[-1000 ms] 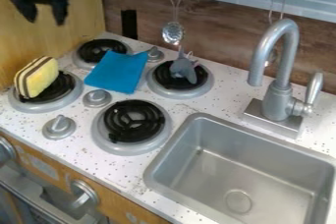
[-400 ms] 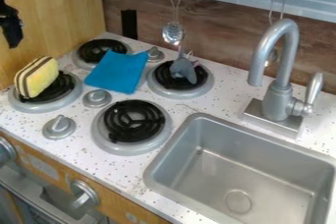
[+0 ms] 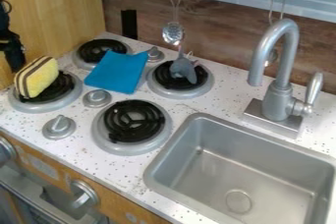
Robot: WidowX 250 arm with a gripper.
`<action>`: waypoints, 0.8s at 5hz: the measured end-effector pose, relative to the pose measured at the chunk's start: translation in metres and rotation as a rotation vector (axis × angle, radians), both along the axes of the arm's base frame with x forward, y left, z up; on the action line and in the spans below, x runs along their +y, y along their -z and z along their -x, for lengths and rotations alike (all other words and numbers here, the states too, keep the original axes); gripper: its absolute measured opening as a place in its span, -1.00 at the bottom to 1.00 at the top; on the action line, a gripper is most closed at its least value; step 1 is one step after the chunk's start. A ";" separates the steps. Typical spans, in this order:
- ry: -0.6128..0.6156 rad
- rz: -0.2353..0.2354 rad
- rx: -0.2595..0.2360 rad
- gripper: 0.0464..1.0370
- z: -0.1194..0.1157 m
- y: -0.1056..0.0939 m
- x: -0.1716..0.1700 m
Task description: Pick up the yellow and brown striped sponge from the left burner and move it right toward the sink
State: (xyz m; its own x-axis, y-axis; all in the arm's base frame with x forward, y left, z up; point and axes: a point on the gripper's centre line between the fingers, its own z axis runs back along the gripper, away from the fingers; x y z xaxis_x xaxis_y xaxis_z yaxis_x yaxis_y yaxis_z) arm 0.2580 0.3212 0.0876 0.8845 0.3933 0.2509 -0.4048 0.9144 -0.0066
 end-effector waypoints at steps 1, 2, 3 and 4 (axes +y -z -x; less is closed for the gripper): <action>-0.008 0.018 0.011 0.93 -0.001 0.011 0.001; -0.017 0.030 0.023 0.93 -0.002 0.024 0.003; -0.024 0.022 0.014 0.93 -0.011 0.025 0.003; -0.040 0.028 0.021 0.85 -0.018 0.032 0.009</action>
State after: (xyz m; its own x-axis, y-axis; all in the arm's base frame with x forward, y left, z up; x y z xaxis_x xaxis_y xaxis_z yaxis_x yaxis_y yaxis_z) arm 0.2761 0.3306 0.0560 0.8728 0.4352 0.2210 -0.4413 0.8970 -0.0236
